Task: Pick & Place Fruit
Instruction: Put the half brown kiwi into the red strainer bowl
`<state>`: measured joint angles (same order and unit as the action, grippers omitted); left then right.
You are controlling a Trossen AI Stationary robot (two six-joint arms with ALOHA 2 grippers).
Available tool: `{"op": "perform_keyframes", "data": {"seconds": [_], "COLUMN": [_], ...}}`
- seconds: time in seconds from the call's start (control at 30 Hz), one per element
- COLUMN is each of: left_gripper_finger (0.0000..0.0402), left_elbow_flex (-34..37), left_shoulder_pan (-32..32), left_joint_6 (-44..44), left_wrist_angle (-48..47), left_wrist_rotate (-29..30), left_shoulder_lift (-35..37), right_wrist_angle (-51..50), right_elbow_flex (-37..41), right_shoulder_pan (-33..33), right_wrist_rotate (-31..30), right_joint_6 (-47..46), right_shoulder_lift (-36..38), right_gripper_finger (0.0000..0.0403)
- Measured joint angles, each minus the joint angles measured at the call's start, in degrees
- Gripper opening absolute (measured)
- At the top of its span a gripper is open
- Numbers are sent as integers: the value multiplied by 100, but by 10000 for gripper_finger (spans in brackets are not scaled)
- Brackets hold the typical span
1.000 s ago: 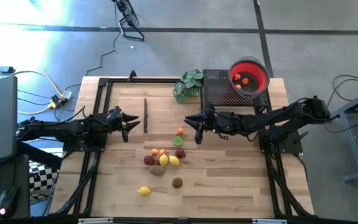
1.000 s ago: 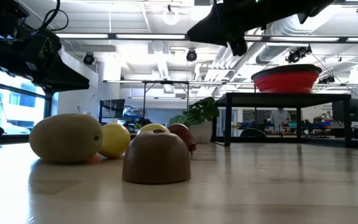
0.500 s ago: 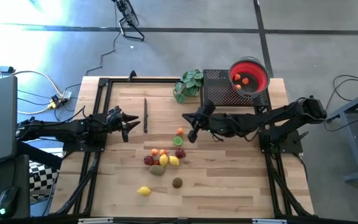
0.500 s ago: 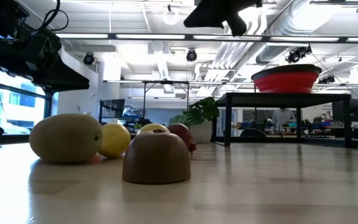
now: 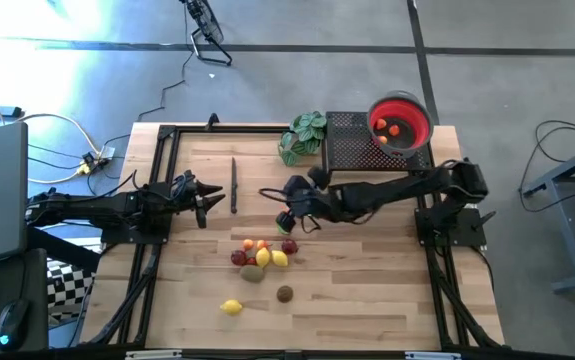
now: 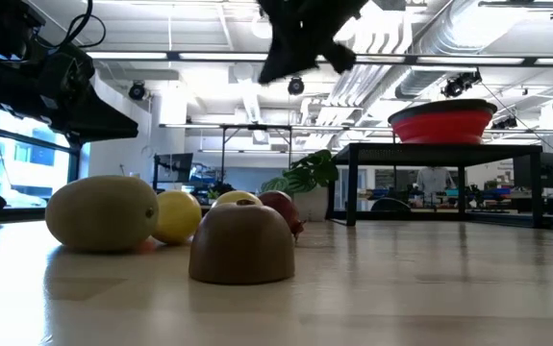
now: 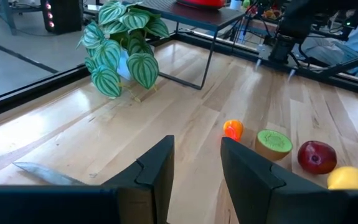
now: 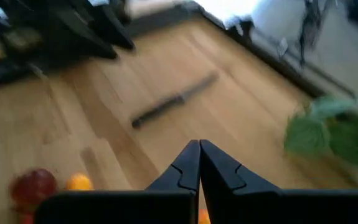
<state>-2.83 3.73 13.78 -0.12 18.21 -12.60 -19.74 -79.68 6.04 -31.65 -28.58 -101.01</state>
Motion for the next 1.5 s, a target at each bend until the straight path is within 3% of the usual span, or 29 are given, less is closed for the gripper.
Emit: {"op": "perform_keyframes", "data": {"seconds": [0.1, 0.37, 0.57, 0.87, 1.03, 1.37, 1.5], "left_gripper_finger": [127, 127, 127, 127, 127, 127, 127], "left_elbow_flex": [0, 0, 0, 0, 0, 0, 0], "left_shoulder_pan": [0, 0, 0, 0, 0, 0, 0], "left_joint_6": [0, 0, 0, 0, 0, 0, 0], "left_wrist_angle": [2, 2, 2, 0, 0, -2, -4], "left_wrist_rotate": [23, 45, 47, 54, 56, 55, 54], "left_shoulder_lift": [0, 0, 0, 0, 0, 0, -1], "right_wrist_angle": [-468, -588, -724, -852, -730, -372, -293], "right_elbow_flex": [-224, -245, -245, -245, -245, -245, -245], "right_shoulder_pan": [-92, -345, -351, -341, -334, -332, -332], "right_wrist_rotate": [248, 802, 829, 1622, 1712, 1764, 2157], "right_joint_6": [-509, -1126, -582, 288, 1512, 4816, 5340], "right_shoulder_lift": [-200, -254, -254, -254, -254, -258, -258], "right_gripper_finger": [2, 2, 2, 19, 81, 258, 309]}}
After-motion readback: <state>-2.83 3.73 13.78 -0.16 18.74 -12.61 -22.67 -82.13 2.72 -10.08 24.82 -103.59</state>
